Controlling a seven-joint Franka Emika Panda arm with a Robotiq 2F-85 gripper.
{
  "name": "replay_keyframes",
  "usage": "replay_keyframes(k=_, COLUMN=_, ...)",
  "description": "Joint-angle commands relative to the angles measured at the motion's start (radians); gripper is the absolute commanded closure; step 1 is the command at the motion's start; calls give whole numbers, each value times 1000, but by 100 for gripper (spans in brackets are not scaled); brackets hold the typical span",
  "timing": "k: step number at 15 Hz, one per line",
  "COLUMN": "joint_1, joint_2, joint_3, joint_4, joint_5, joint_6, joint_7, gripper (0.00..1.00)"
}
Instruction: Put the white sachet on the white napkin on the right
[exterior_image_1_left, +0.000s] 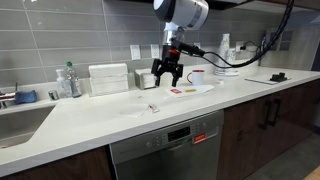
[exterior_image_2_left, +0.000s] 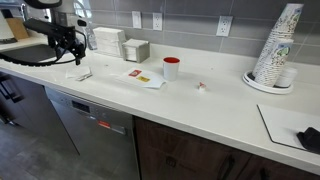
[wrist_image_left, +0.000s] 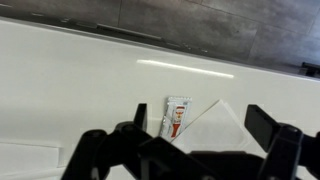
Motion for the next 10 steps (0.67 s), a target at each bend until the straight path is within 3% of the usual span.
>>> replay_keyframes(k=1, joint_1=0, joint_2=10, joint_3=21, joint_4=-4, joint_5=-131, joint_6=33, joint_7=204, gripper=0)
replay_keyframes(k=5, joint_1=21, joint_2=38, joint_3=48, joint_4=2, joint_5=-296, joint_6=40, joint_7=470, gripper=0)
replay_keyframes(k=10, joint_1=56, joint_2=113, joint_3=62, joint_4=11, joint_5=-481, joint_6=94, joint_7=668, gripper=0)
